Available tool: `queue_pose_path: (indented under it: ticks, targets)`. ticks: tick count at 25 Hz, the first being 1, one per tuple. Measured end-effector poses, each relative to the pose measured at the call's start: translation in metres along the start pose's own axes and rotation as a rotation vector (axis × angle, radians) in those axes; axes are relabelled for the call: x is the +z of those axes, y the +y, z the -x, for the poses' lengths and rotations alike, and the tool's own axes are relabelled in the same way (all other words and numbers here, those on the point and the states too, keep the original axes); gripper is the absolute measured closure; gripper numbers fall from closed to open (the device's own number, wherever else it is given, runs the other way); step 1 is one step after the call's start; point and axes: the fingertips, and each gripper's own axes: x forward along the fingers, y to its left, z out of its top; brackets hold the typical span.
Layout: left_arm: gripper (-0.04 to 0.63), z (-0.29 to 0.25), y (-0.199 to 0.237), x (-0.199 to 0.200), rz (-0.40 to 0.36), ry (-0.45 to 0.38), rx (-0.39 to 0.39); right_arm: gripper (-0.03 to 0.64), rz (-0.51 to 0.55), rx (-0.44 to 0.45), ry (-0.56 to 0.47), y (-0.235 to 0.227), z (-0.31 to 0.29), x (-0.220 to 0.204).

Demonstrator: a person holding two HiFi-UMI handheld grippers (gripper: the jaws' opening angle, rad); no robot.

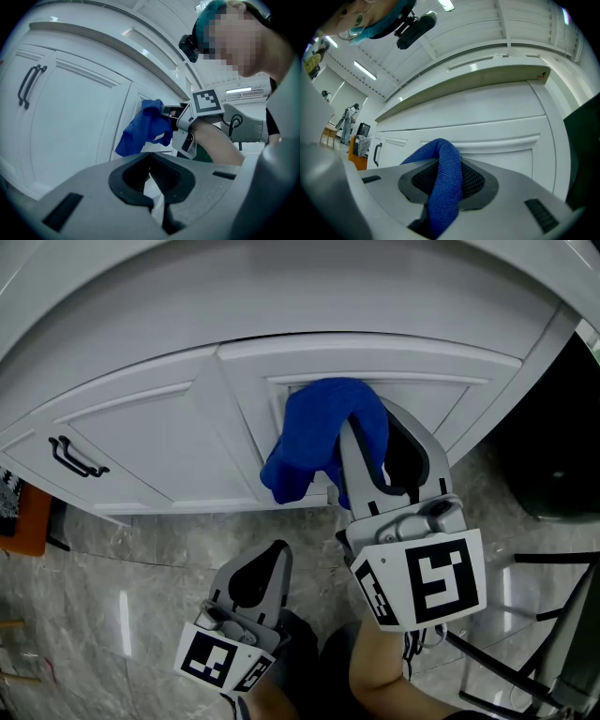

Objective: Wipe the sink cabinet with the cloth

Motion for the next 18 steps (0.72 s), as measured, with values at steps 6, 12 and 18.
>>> queue_pose_path:
  ticks: [6,12,18]
  targets:
    - [0.591,-0.002,-0.001,0.0,-0.004,-0.002,-0.002,0.502,-0.024,-0.017,-0.002,-0.011,0.004,0.0]
    - [0.591,-0.002,-0.001,0.0,0.001,-0.003,0.001,0.502,-0.041,-0.007,-0.008,-0.013,0.006,0.0]
    - [0.591,-0.006,-0.001,-0.002,0.004,-0.002,-0.005,0.502,-0.063,-0.003,-0.014,-0.019,0.01,0.003]
